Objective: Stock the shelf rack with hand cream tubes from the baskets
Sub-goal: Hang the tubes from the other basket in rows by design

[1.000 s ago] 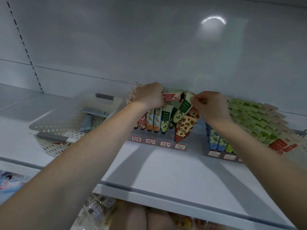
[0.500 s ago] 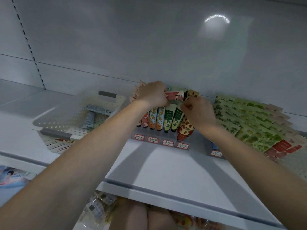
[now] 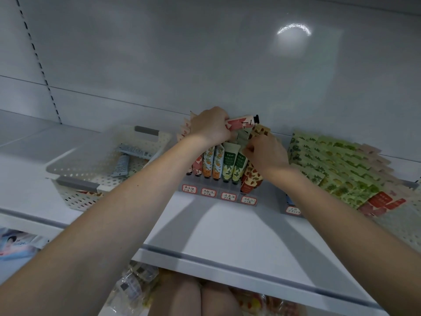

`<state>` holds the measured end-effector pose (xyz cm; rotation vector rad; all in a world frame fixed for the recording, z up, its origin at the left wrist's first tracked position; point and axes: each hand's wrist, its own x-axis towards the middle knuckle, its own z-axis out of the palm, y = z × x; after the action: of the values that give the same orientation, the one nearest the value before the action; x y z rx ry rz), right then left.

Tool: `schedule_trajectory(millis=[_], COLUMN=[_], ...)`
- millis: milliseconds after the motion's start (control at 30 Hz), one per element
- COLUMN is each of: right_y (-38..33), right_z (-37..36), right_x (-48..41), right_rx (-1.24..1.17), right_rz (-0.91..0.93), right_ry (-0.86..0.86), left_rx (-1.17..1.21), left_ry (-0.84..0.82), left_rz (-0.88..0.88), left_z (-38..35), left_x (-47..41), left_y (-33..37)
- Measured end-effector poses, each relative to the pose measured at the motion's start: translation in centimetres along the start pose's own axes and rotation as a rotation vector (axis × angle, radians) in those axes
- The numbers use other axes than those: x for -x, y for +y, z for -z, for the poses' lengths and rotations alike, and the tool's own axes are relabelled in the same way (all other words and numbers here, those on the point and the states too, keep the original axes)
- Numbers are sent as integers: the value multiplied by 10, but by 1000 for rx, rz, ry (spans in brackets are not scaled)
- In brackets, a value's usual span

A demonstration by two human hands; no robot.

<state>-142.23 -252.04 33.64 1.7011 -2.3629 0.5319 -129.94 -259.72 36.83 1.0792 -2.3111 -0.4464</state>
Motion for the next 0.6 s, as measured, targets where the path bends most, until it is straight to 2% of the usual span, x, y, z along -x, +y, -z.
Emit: schedule_trajectory(millis=[133,267,333,400,467,500,567,600], right_y=[-3,-4,-1,2,0,-4,-12,-16], right_z=[0,15,29,47,64,70,79,80], right_x=[-2,0,1,4,12,19,37,48], right_rx=[16,-92,-129,-199,-351,-490,-757,-807], right_rz=[-21,-19,-5,15,28,25,70,115], right_ry=[-36,-105,-61,74,204,209,99,26], left_rx=[65,143,205,320,490,557,624,641], left_ry=[17,10,16,27,-20,-67,-169,-227], left_rz=[-11,21,29,43,87,116,171,191], left_z=[8,18,24,29,31,31,28,26], left_x=[11,30,43,58,76,86,104,113], left_y=[6,11,11,10,8,8,9,10])
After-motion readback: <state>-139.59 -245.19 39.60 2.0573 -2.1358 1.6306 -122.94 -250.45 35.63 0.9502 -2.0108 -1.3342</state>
